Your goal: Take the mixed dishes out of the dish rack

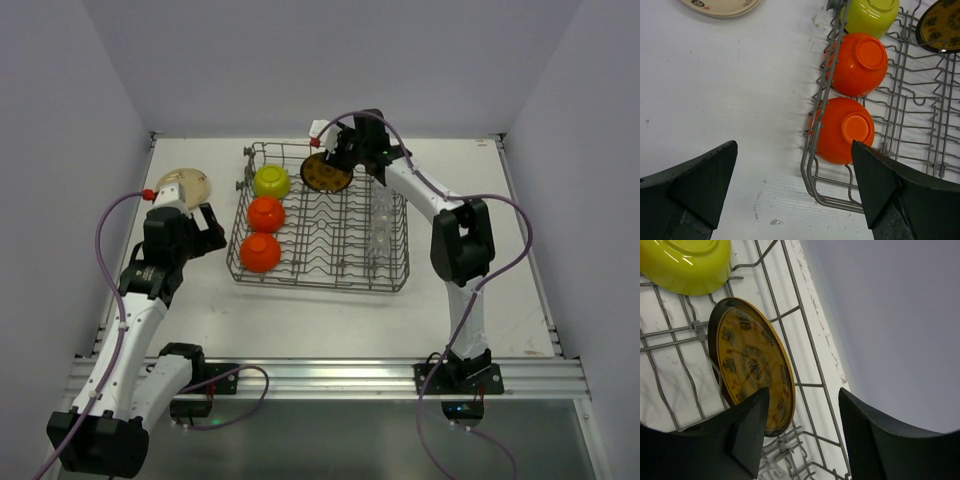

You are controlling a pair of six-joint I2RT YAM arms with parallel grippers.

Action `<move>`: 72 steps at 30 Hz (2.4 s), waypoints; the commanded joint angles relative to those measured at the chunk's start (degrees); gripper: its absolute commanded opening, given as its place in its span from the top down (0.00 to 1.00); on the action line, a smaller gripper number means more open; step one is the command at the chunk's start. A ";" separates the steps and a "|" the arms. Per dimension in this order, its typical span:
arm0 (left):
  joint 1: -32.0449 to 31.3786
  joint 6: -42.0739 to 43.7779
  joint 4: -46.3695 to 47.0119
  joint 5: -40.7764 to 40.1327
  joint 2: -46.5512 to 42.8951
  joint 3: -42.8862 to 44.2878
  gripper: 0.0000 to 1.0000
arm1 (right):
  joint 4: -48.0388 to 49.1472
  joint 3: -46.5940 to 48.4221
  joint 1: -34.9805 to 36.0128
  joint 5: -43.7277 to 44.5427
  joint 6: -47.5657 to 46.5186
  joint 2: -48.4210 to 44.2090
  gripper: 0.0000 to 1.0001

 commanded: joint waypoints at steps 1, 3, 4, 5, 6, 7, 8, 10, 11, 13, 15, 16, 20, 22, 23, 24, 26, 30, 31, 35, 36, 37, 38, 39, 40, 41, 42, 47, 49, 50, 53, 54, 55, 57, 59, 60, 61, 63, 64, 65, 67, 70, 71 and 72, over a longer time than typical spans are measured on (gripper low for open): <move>-0.54 2.15 2.28 1.54 -0.11 0.03 0.00 | 3.91 2.51 0.03 -0.99 -3.63 1.25 0.44; -0.81 2.24 2.28 1.63 -0.02 0.03 0.00 | 5.15 2.24 0.03 -0.72 -5.03 1.78 0.46; -0.90 2.24 2.36 1.63 -0.02 0.03 0.00 | 5.41 2.33 0.03 -0.90 -5.39 1.95 0.46; -0.98 2.24 2.28 1.63 -0.02 0.03 0.00 | 5.59 2.33 0.03 -1.16 -5.91 2.39 0.46; -1.07 2.24 2.28 1.63 -0.11 0.03 0.00 | 5.59 2.68 0.03 -1.42 -6.09 2.65 0.46; -1.16 2.33 2.28 1.54 -0.02 0.03 0.00 | 5.33 2.94 0.03 -1.78 -6.18 2.83 0.46; -1.25 2.33 2.28 1.54 -0.02 0.11 0.00 | 5.24 3.12 0.03 -2.30 -6.36 3.01 0.46; -1.34 2.33 2.28 1.63 0.15 0.11 0.00 | 5.68 3.56 0.03 -2.31 -6.71 3.71 0.47; -1.42 2.42 2.28 1.71 0.24 0.20 0.00 | 5.94 3.74 0.12 -2.39 -6.88 3.89 0.48; -1.51 2.42 2.28 1.89 0.51 0.20 0.00 | 6.73 3.74 0.12 -2.48 -7.23 4.41 0.51; -1.60 2.50 2.28 1.89 0.68 0.20 0.00 | 7.78 3.39 0.21 -2.05 -7.94 4.85 0.52; -1.69 2.50 2.28 1.98 0.68 0.29 0.00 | 8.14 3.21 0.21 -1.87 -8.37 5.20 0.55; -1.78 2.59 2.19 2.15 1.03 0.38 0.00 | 10.60 1.63 0.12 -0.99 -9.87 5.38 0.65; -1.86 2.59 2.27 2.15 1.21 0.38 0.00 | 10.60 1.19 0.12 -1.25 -10.40 5.30 0.72; -1.86 2.59 2.19 2.15 1.30 0.38 0.00 | 10.77 1.02 0.12 -1.25 -10.57 5.12 0.72; -1.95 2.59 2.27 2.15 1.38 0.38 0.00 | 11.12 0.67 0.12 -1.34 -10.58 4.94 0.73; -2.13 2.59 2.10 2.15 1.65 0.46 0.00 | 11.39 0.40 0.12 -1.60 -11.01 4.59 0.74; -2.21 2.59 1.92 1.98 1.82 0.55 0.00 | 12.01 0.31 0.12 -1.87 -10.93 4.15 0.79; -2.22 2.59 2.01 1.98 1.91 0.55 0.00 | 12.09 0.14 0.12 -1.95 -11.19 3.98 0.81; -2.22 2.59 1.92 1.98 1.82 0.64 0.00 | 12.18 -1.36 0.03 -3.62 -12.24 3.19 0.82; -2.22 2.59 1.92 1.89 1.74 0.64 0.00 | 12.27 -1.62 0.03 -4.06 -12.51 3.01 0.82; -2.22 2.59 2.01 1.89 1.82 0.73 0.00 | 12.18 -1.88 0.03 -4.50 -12.77 2.84 0.82; -2.22 2.59 1.92 1.89 1.65 0.64 0.00 | 13.31 -2.67 0.12 -4.68 -12.77 2.75 0.82; -2.22 2.59 1.92 1.89 1.74 0.73 0.00 | 14.28 -2.85 -0.05 -4.94 -12.95 2.57 0.84; -2.22 2.59 1.84 1.80 1.56 0.64 0.00 | 14.55 -2.94 -0.05 -4.94 -12.86 2.48 0.84; -2.22 2.59 1.84 1.80 1.47 0.64 0.00 | 14.56 -3.12 -0.05 -4.94 -12.86 2.48 0.86; -2.22 2.59 1.92 1.72 1.39 0.64 0.00 | 14.73 -3.20 -0.05 -4.94 -12.95 2.48 0.91; -2.30 2.59 1.84 1.63 1.21 0.64 0.00 | 19.12 -7.32 0.03 -4.24 -14.62 1.08 1.00; -2.30 2.59 1.84 1.63 1.21 0.73 0.00 | 20.35 -8.21 -0.05 -4.50 -15.76 0.29 1.00; -2.30 2.59 1.75 1.54 1.12 0.64 0.00 | 21.75 -9.26 -0.05 -4.50 -15.94 0.02 1.00; -2.39 2.59 1.84 1.54 1.04 0.64 0.00 | 23.16 -11.72 -0.32 -7.66 -18.39 -1.55 1.00; -2.39 2.59 1.84 1.45 1.03 0.64 0.00 | 23.52 -12.17 -0.40 -8.28 -18.83 -1.91 1.00; -2.39 2.59 1.75 1.45 1.03 0.73 0.00 | 23.87 -12.34 -0.41 -8.80 -19.45 -2.09 1.00; -2.39 2.59 1.84 1.45 1.03 0.64 0.00 | 22.65 -12.08 -0.49 -9.77 -19.98 -2.35 1.00; -2.39 2.59 1.75 1.36 0.95 0.64 0.00 | 20.55 -11.56 -1.02 -12.31 -21.21 -2.79 1.00; -2.39 2.59 1.75 1.36 1.03 0.64 0.00 | 20.27 -11.64 -1.11 -13.02 -21.39 -2.97 1.00; -2.39 2.59 1.66 1.36 0.95 0.64 0.00 | 20.01 -11.47 -1.37 -13.38 -21.47 -3.05 1.00; -2.39 2.59 1.75 1.36 0.95 0.73 0.00 | 18.51 -11.38 -1.55 -14.17 -21.91 -3.67 1.00; -2.39 2.59 1.75 1.36 0.95 0.64 0.00 | 18.51 -11.81 -1.64 -14.35 -21.74 -4.02 1.00; -2.39 2.59 1.75 1.36 0.86 0.64 0.00 | 18.51 -12.08 -1.72 -14.70 -21.74 -4.37 1.00; -2.39 2.59 1.75 1.36 0.86 0.64 0.00 | 19.56 -13.22 -1.90 -14.70 -21.39 -5.69 1.00; -2.39 2.59 1.75 1.54 0.86 0.73 0.00 | 23.33 -16.37 -1.81 -14.79 -19.81 -8.06 1.00; -2.39 2.51 1.75 1.63 0.94 0.82 0.00 | 26.13 -17.26 -1.81 -14.79 -19.37 -8.59 1.00; -2.39 2.59 1.84 1.71 0.77 0.64 0.00 | 27.20 -17.88 -1.81 -14.87 -18.84 -9.20 1.00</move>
